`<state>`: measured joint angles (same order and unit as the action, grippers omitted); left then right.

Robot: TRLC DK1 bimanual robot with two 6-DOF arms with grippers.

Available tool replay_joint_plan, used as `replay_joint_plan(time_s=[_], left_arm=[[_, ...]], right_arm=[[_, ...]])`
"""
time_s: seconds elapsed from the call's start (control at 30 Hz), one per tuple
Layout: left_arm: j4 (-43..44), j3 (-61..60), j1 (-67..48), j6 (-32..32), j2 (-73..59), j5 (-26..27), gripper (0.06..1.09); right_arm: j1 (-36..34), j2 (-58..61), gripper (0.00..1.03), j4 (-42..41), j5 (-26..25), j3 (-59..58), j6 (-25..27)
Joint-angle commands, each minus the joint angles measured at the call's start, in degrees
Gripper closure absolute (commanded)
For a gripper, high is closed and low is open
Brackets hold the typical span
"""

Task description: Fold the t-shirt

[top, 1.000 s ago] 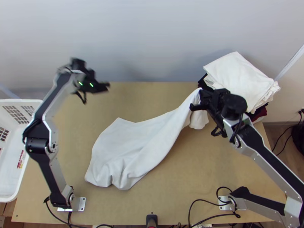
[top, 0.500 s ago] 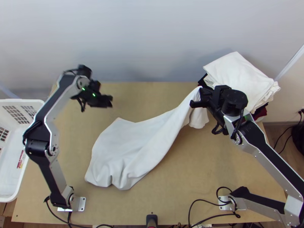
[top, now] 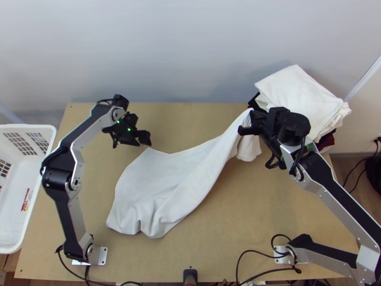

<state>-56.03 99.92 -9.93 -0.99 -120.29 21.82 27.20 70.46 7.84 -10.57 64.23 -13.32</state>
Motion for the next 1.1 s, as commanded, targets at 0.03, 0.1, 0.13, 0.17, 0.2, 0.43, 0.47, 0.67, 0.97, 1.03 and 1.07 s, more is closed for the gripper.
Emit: replay_joint_plan(time_s=[0.03, 0.1, 0.13, 0.17, 0.2, 0.43, 0.47, 0.67, 0.97, 1.03, 1.07], left_arm=[[0.83, -2.62, -1.58, 0.91, -1.97, 0.41, 0.25], [1.01, -3.33, -2.46, 0.91, -2.14, 0.41, 0.25], [1.36, -3.68, -2.90, 0.91, -2.23, 0.41, 0.25], [1.80, -4.29, -3.51, 0.91, -2.23, 0.41, 0.26], [1.98, -4.91, -4.04, 0.91, -2.23, 0.50, 0.28], [10.77, -11.76, -7.38, -0.41, 1.02, 0.50, 1.06], [11.56, -12.20, -7.38, -0.59, 1.73, 0.41, 1.05], [11.73, -6.32, -2.37, -7.09, 5.86, 0.32, 1.05], [11.73, 9.68, 6.86, -13.68, 12.80, -6.97, 1.05], [13.67, 11.97, 8.44, -14.65, 15.00, -7.76, 1.05], [15.78, 12.14, 9.32, -15.35, 16.32, -8.11, 1.05]], right_arm=[[-0.48, 0.12, 1.00, -1.51, -0.59, -0.24, -1.00], [-0.48, 0.21, 1.00, -1.51, -0.59, -0.24, -1.00], [-0.57, 0.21, 1.00, -1.60, -0.59, -0.33, -1.00], [-0.57, 0.21, 1.00, -1.60, -0.59, -0.42, -0.92], [-0.57, 0.21, 1.00, -1.68, -0.59, -0.42, -0.92], [-1.19, 0.30, 1.00, -2.12, -0.59, -0.24, -0.65], [-1.45, 0.30, 1.00, -2.12, -0.59, -0.07, -0.65], [-2.33, 0.12, 1.00, -1.33, -0.59, 0.20, -0.48], [-3.12, 0.12, 1.00, -1.86, -0.59, 3.71, 2.42], [-3.56, 0.03, 1.00, -5.37, -0.59, 3.89, 4.09], [-3.65, 0.12, 1.00, -7.48, -0.59, 4.15, 4.97]])
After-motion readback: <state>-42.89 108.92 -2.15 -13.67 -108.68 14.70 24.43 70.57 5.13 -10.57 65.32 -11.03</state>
